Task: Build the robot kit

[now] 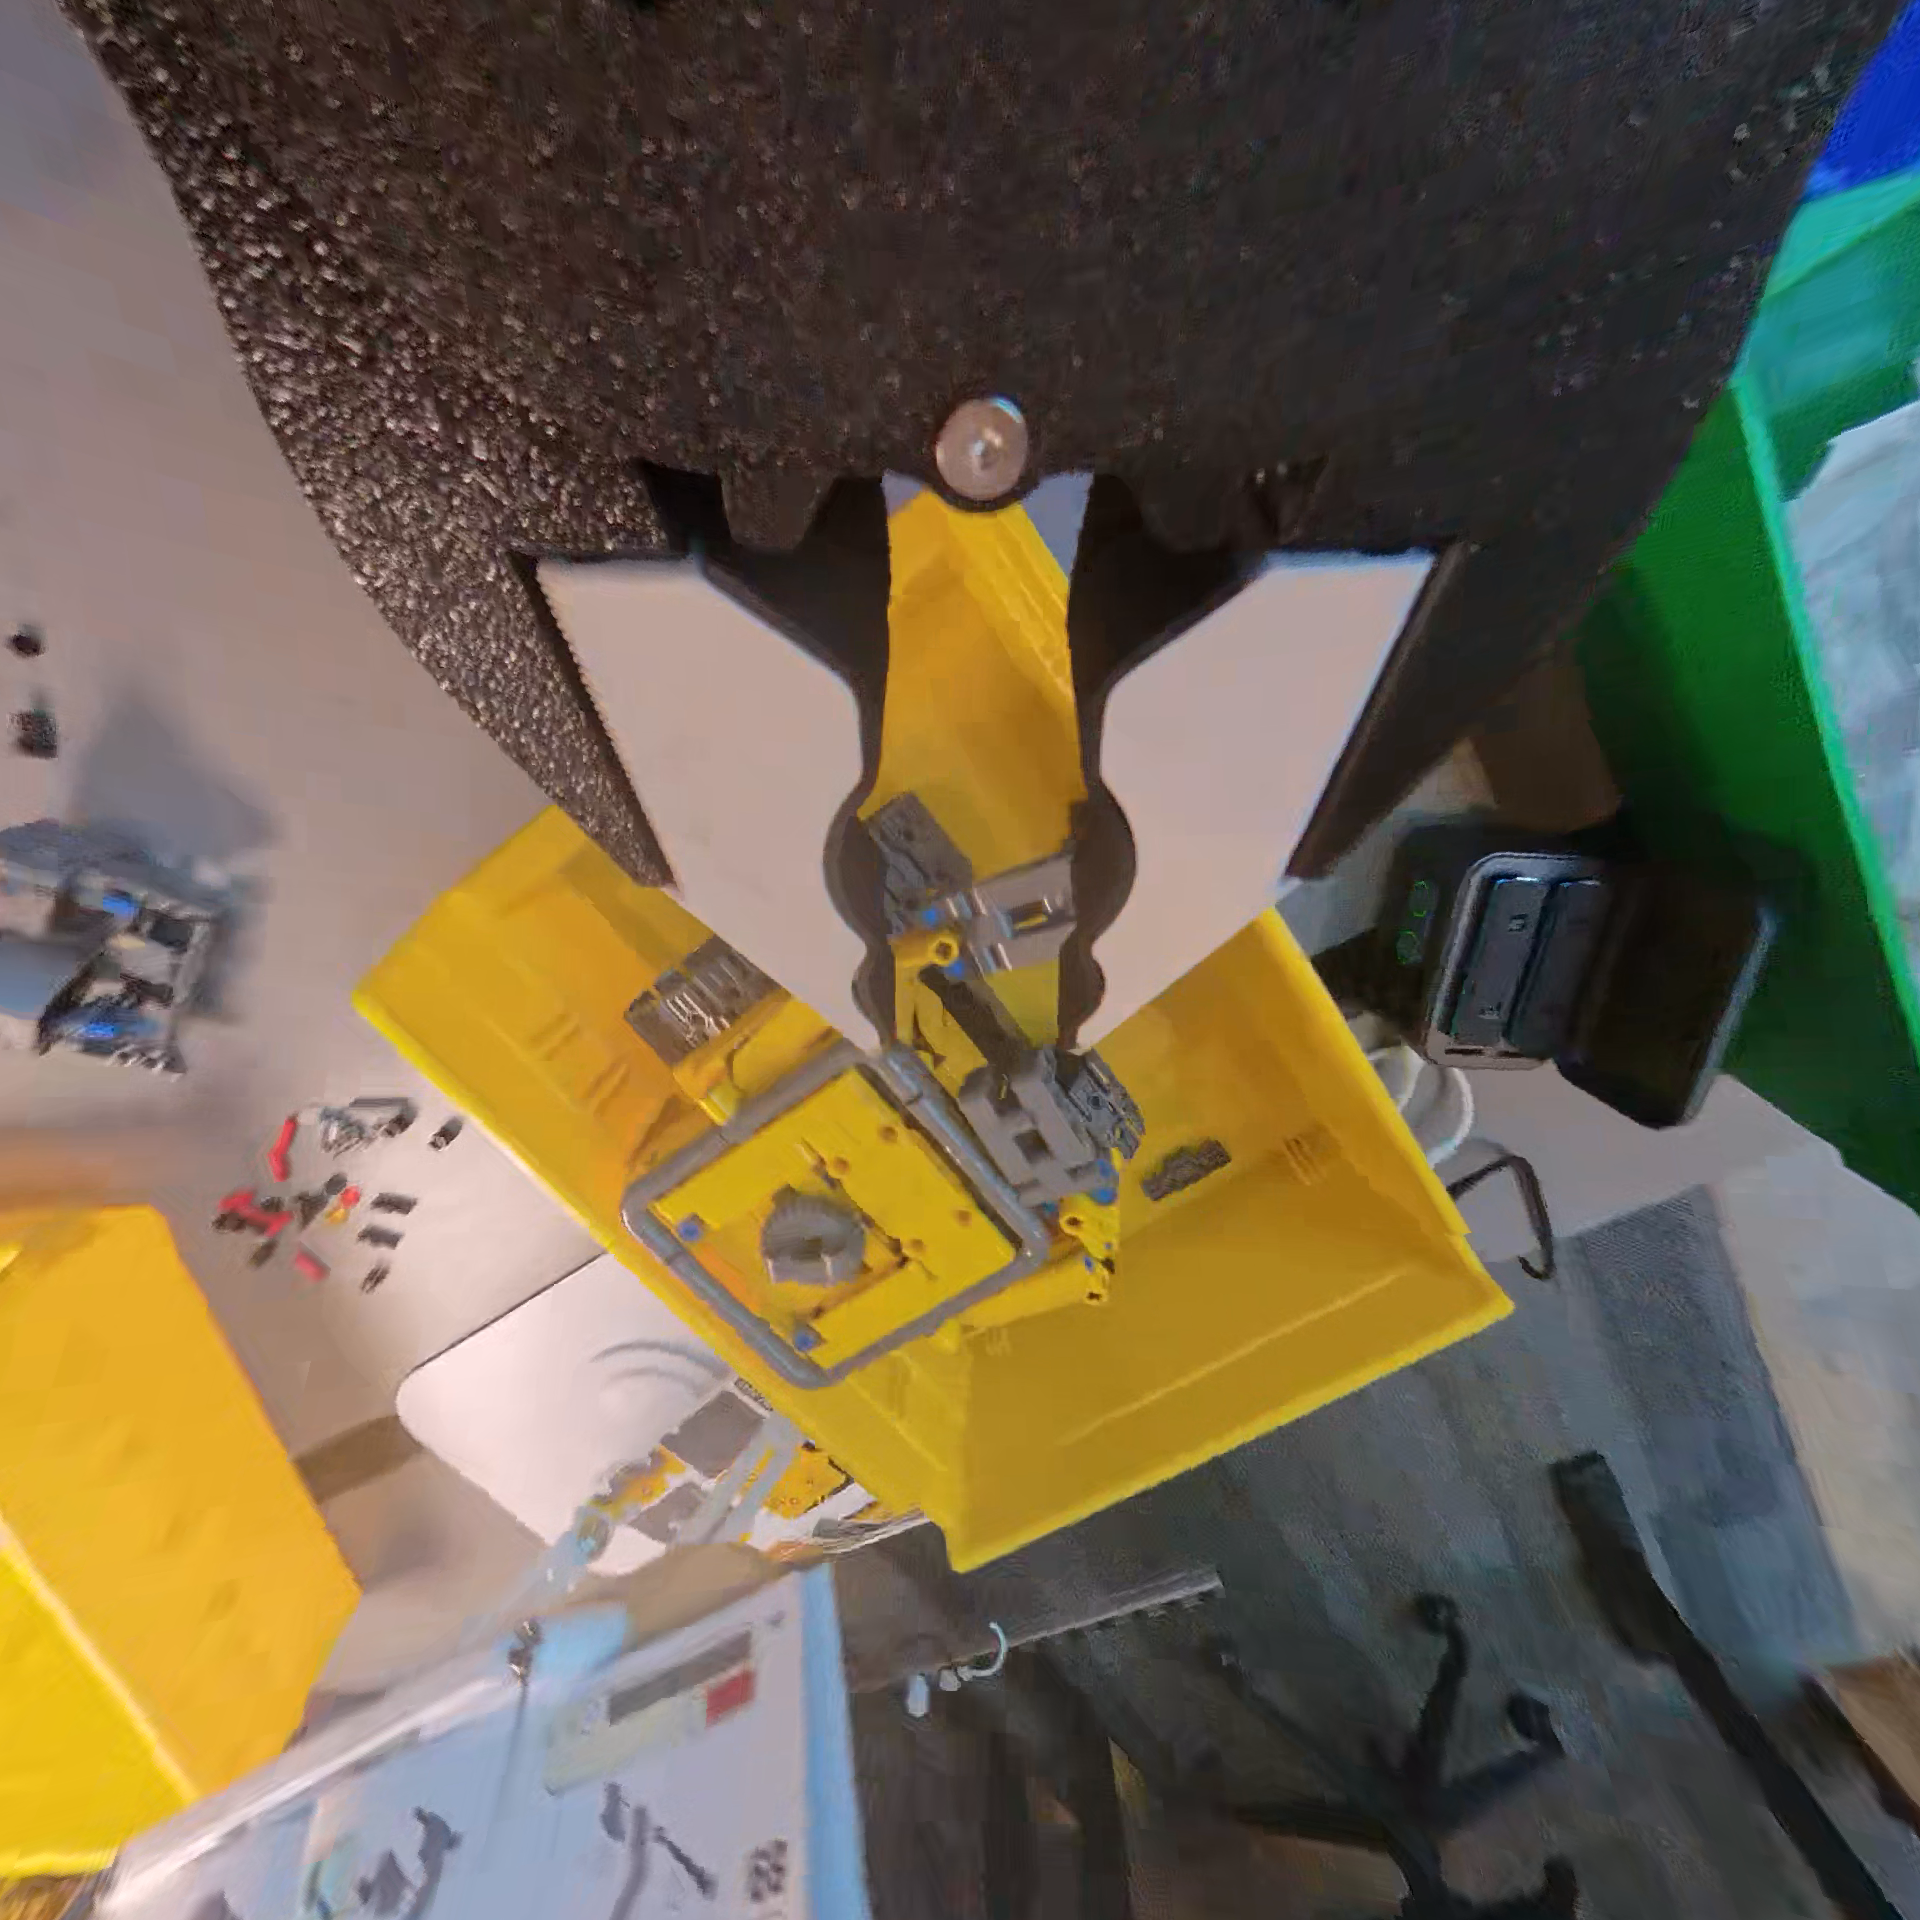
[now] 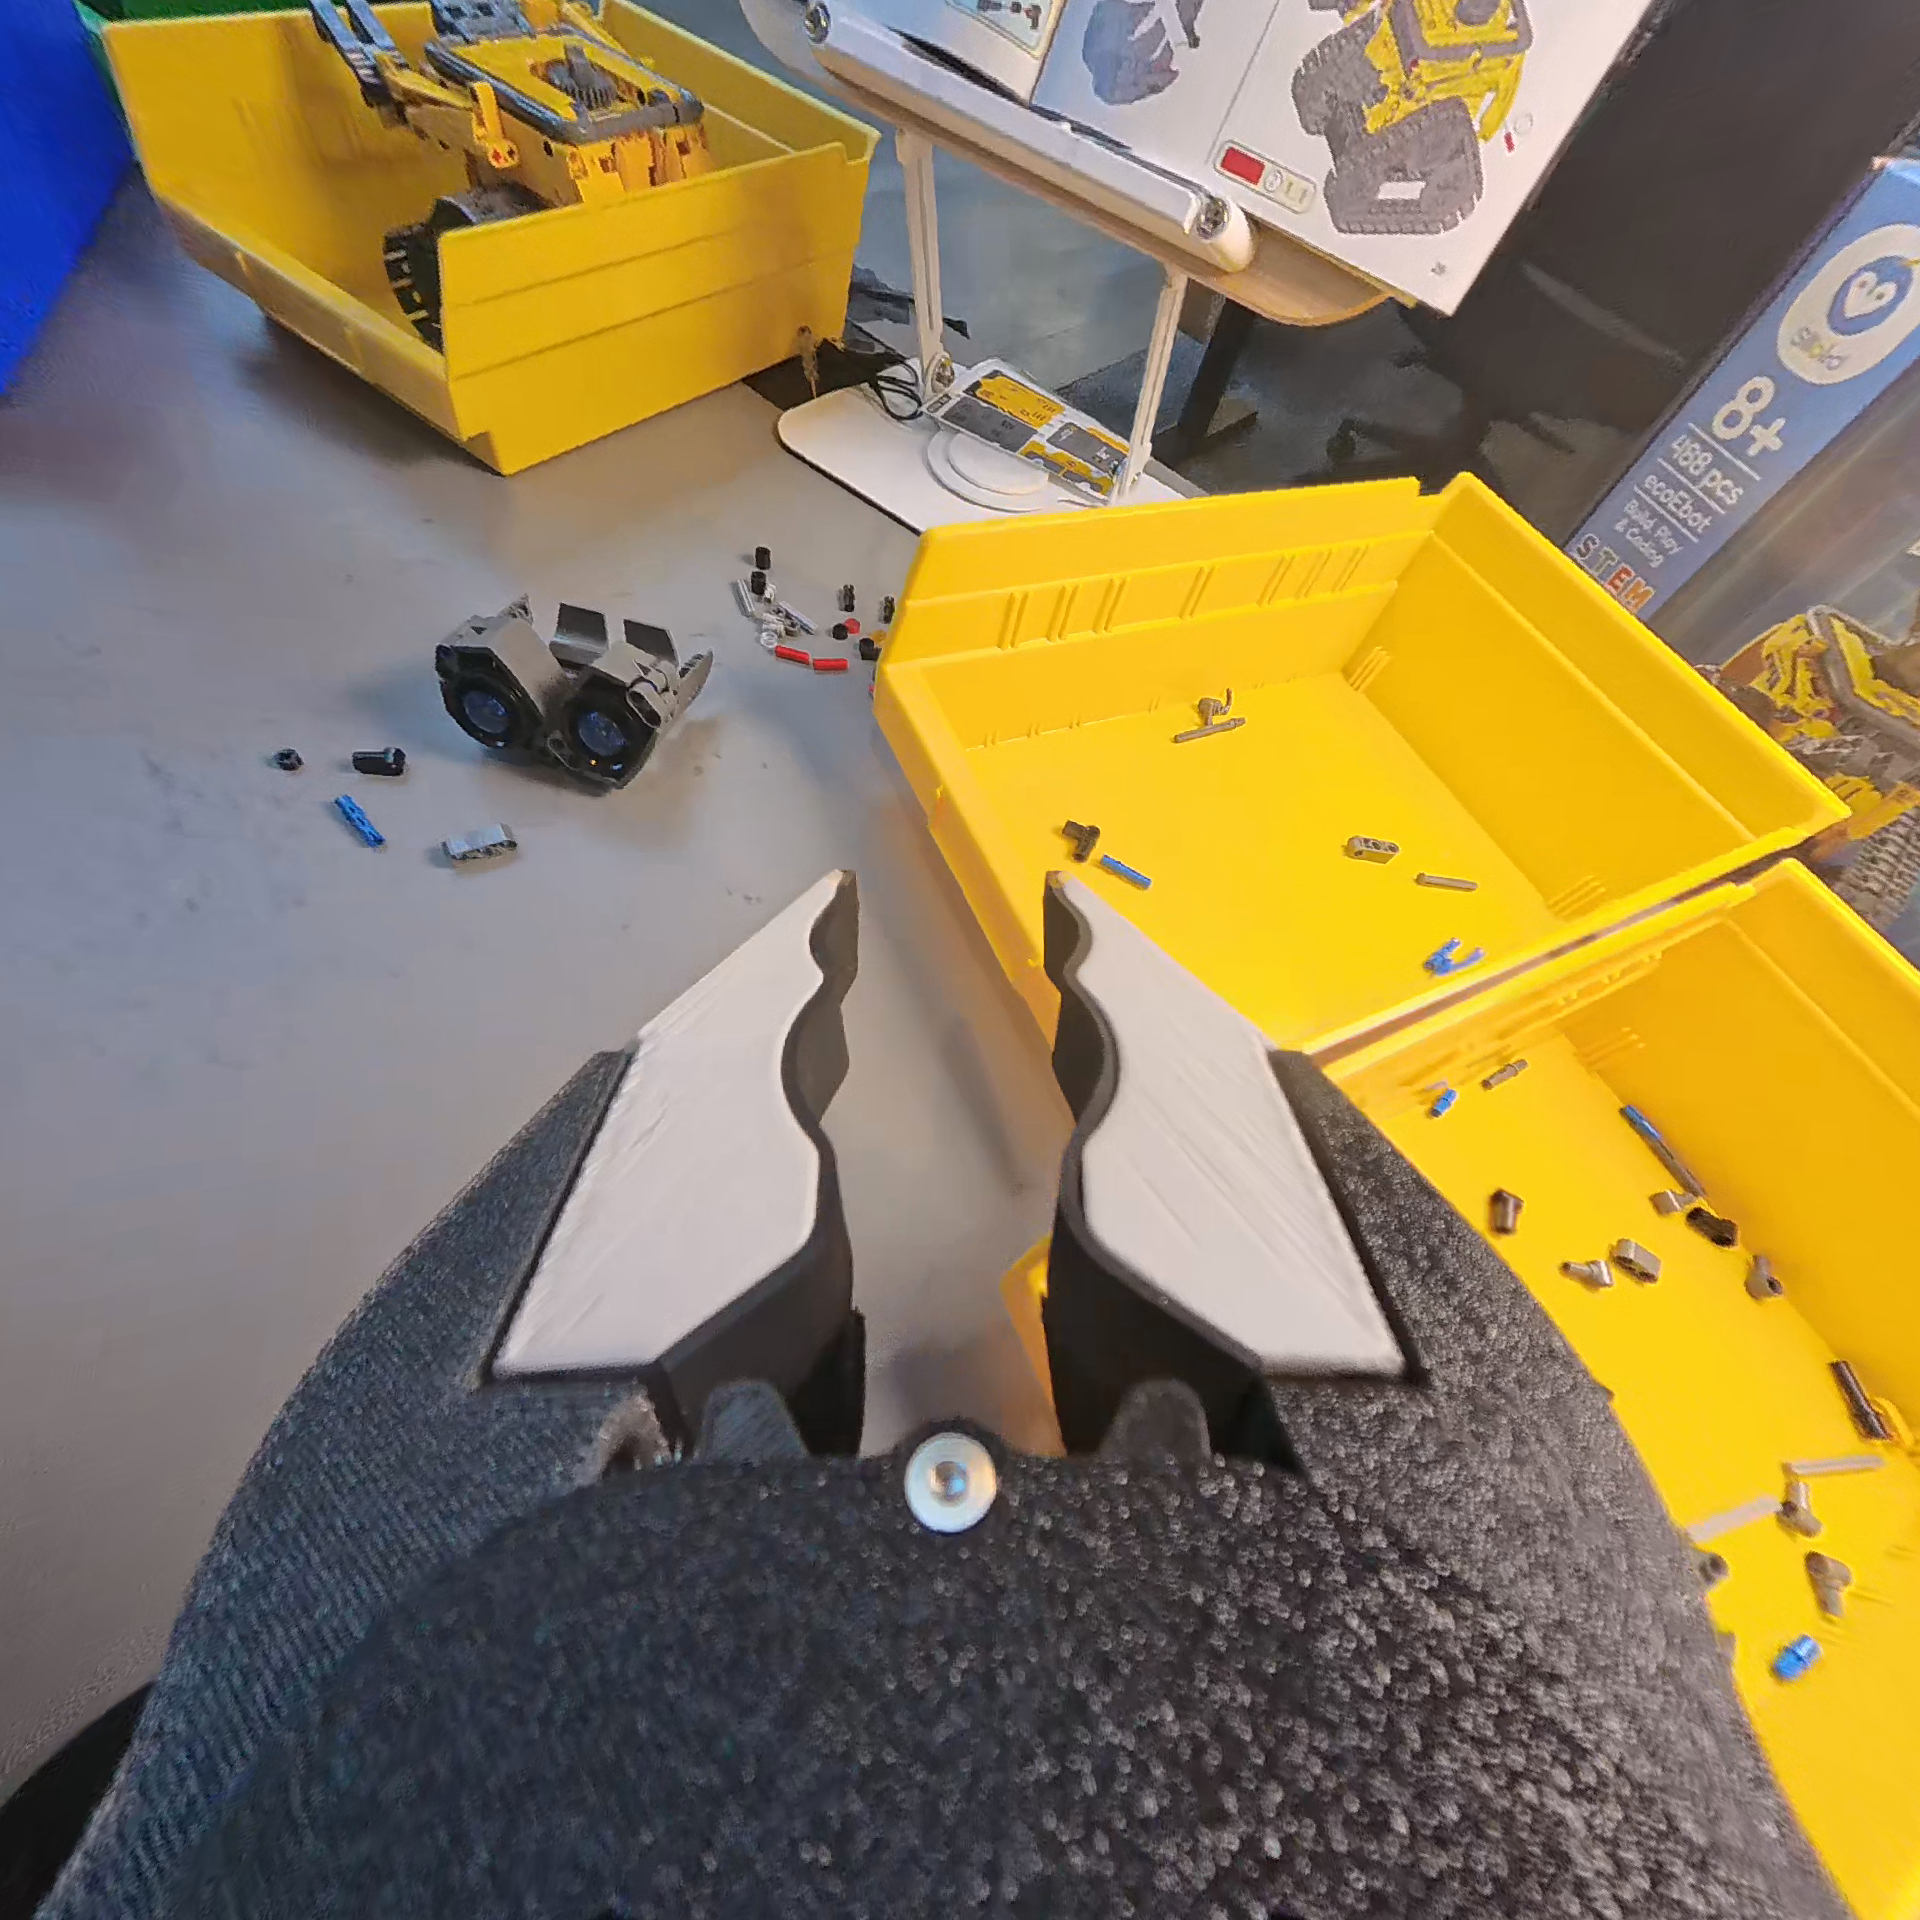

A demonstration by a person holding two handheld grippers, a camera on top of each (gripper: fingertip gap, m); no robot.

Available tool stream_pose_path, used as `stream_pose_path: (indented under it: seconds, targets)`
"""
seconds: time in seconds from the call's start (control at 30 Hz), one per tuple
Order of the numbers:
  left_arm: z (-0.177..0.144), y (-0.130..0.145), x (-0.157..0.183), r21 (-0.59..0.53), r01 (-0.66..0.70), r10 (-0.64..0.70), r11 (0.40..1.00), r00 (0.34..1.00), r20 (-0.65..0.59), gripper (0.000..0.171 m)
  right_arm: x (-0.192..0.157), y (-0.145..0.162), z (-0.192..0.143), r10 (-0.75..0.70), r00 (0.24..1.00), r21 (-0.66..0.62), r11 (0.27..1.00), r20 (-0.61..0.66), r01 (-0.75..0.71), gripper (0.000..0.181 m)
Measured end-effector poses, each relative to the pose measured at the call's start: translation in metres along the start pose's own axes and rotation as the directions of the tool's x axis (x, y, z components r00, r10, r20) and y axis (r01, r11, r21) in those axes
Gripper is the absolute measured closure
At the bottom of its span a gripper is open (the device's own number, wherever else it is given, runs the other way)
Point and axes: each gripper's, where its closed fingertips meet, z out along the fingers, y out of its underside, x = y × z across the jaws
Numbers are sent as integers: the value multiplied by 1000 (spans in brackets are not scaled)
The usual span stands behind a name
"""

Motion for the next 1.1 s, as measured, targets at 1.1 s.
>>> stream_pose_path:
  seconds: [1.1]
  targets:
    - [12,14,-96,-703,-644,732,301,628,-262,142,-22,25,7,-71,995,-102,992,70,78,149]
